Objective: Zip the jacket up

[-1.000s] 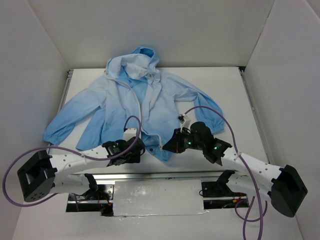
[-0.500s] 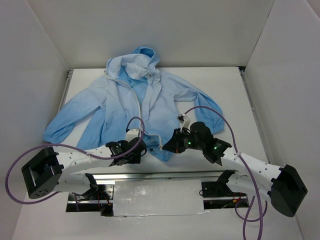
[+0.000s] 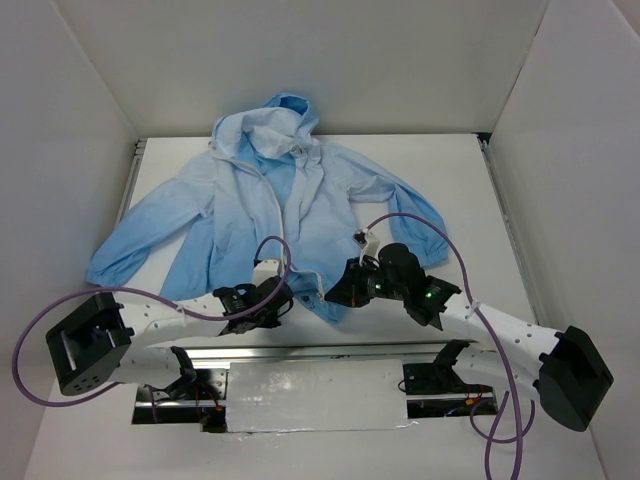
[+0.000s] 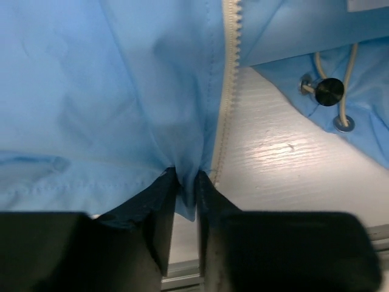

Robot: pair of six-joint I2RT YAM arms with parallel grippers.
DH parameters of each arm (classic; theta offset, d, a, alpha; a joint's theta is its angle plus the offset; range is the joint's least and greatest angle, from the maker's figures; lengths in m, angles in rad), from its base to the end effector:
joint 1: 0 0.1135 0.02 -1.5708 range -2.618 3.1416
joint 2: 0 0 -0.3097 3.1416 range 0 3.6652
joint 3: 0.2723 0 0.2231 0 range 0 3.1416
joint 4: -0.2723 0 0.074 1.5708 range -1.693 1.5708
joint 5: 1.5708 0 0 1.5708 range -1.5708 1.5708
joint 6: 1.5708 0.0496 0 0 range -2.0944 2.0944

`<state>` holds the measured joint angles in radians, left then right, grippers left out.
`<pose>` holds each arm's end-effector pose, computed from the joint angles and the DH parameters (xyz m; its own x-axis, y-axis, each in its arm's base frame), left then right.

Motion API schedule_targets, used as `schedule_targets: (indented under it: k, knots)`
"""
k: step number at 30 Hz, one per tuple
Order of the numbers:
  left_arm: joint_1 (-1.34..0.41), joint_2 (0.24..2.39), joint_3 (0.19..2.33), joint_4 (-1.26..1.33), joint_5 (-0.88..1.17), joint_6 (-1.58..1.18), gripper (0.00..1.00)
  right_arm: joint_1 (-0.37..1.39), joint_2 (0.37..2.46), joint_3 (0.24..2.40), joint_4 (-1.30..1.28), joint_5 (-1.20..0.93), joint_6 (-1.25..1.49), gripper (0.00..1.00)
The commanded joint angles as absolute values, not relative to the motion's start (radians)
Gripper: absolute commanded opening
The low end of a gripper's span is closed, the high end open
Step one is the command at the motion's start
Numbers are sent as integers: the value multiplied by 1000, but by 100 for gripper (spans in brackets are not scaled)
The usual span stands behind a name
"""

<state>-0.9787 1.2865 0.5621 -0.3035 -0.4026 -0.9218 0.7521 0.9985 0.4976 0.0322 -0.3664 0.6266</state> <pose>0.1253 -0.1515 0.2109 -0.8070 -0.1135 -0.5795 0.0124 0.9779 -0.2088 0.1170 0.1338 0.2689 -0.7781 0.0218 -0.6278 -0.5123 0.5564 0.6542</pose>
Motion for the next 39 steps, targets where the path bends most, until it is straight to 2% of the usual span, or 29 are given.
schedule_targets:
  k: [1, 4, 5, 9, 13, 19, 26, 39]
  knots:
    - [-982, 1315, 528, -282, -361, -937, 27, 749, 997, 532, 44, -367, 607, 0]
    - [-980, 1305, 514, -249, -350, -934, 17, 749, 1000, 532, 48, -367, 609, 0]
    - [-979, 1295, 512, -238, -350, -936, 0, 747, 1006, 531, 51, -370, 611, 0]
    - [-968, 1203, 518, -186, -345, -943, 0, 747, 1034, 515, 96, -376, 623, 0]
    - [-953, 998, 499, -49, -365, -942, 0, 746, 1078, 509, 179, -388, 666, 0]
    - [-946, 796, 356, 339, -414, -937, 0, 749, 1140, 489, 360, -405, 778, 0]
    - [-946, 753, 279, 564, -486, -920, 0, 758, 1186, 460, 511, -402, 910, 0]
    - [-948, 756, 233, 658, -509, -953, 0, 785, 1131, 362, 686, -312, 970, 0]
